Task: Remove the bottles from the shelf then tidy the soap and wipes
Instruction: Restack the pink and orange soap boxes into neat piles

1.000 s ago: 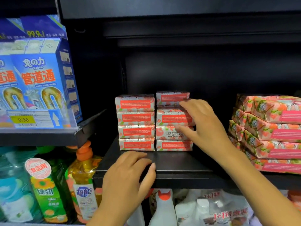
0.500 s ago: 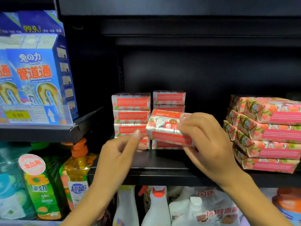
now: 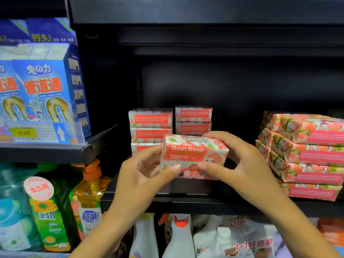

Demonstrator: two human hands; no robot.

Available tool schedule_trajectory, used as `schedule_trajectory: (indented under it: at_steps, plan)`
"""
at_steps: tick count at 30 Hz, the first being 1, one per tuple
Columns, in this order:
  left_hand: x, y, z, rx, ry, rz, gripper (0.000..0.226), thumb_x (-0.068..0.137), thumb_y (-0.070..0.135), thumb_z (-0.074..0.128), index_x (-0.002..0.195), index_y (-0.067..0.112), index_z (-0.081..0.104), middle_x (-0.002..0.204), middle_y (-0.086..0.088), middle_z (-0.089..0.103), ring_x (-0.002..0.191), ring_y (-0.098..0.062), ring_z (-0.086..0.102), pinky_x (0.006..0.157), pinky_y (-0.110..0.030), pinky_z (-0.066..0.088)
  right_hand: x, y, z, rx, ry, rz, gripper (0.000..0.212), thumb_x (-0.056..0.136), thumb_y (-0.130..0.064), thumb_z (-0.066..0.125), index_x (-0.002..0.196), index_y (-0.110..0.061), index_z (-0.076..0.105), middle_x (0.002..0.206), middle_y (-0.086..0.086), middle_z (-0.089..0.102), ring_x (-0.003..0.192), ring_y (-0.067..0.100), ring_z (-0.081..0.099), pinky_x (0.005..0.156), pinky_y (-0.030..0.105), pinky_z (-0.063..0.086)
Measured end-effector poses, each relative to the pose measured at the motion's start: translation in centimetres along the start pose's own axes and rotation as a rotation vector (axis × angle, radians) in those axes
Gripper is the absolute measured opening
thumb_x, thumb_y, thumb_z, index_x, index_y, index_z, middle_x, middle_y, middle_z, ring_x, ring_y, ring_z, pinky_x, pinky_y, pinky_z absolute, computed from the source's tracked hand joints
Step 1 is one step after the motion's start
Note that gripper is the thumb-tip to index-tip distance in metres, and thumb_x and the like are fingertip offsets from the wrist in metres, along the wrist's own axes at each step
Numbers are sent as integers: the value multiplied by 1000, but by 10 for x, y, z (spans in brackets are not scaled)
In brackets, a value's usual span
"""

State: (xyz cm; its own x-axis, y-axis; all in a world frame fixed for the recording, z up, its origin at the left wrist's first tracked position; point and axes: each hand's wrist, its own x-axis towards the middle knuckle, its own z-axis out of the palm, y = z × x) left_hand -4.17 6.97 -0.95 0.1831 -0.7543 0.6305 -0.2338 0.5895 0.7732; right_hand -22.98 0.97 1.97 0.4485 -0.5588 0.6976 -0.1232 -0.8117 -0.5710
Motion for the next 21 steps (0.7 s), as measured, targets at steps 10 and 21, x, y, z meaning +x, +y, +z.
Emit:
schedule_trajectory:
  at_steps: [10, 21]
  plan:
    - [8, 7, -13, 16, -98, -22, 62, 47, 43, 81, 104, 21, 67, 99, 8, 73, 92, -10, 69, 72, -19, 54, -7, 9, 18, -380, 150, -471, 32, 73, -4, 62, 100, -13, 49, 107, -4, 51, 106, 7, 52, 91, 14, 43]
    - [-2, -4, -17, 196, -80, 237, 67, 60, 35, 82, 121, 29, 54, 123, 12, 58, 122, -15, 53, 94, -29, 50, -2, 4, 9, 352, -146, 234, 69, 59, -35, 84, 116, -39, 45, 110, -21, 64, 103, -2, 61, 78, 14, 50]
